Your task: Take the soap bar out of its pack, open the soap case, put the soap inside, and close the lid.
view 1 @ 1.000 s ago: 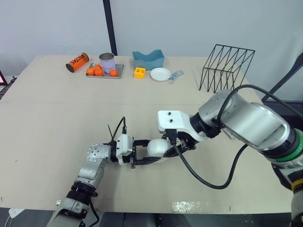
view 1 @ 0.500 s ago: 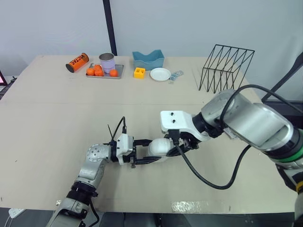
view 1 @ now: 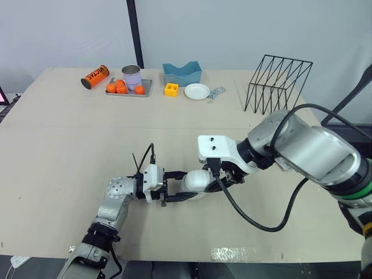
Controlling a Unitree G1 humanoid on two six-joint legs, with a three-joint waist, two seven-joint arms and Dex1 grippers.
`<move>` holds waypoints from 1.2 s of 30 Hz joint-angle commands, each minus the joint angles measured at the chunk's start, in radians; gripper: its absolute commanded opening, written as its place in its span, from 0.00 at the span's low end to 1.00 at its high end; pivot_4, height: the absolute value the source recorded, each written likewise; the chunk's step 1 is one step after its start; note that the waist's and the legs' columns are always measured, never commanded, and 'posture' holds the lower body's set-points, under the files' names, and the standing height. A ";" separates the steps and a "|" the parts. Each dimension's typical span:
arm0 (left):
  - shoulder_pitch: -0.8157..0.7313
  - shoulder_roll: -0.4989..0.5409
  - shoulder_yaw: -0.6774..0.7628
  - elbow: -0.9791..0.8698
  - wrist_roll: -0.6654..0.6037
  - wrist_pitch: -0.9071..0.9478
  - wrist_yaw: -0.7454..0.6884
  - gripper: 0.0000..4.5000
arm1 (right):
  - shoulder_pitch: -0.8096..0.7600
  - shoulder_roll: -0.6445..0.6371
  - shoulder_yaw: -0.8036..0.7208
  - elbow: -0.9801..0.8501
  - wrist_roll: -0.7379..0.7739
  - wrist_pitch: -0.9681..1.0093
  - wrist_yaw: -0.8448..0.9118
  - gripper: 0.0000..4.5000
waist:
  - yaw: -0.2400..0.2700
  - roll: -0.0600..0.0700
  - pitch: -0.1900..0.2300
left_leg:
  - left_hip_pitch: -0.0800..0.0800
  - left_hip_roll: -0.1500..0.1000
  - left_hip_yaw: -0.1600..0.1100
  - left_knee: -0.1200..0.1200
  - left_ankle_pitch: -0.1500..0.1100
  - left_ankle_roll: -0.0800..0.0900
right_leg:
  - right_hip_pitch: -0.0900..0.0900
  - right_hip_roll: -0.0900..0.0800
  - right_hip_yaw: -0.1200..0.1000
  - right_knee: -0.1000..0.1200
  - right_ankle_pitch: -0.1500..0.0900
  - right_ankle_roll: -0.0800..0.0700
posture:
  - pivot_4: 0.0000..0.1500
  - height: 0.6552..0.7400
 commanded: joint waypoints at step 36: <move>-0.026 -0.014 0.006 0.014 0.000 -0.023 0.015 0.43 | -0.030 0.014 -0.008 -0.021 0.016 0.005 0.002 0.79 | 0.000 0.000 0.000 | 0.000 0.000 0.000 0.000 0.000 0.000 | 0.000 0.000 0.000 -0.001 0.000 0.000 | 1.00 1.00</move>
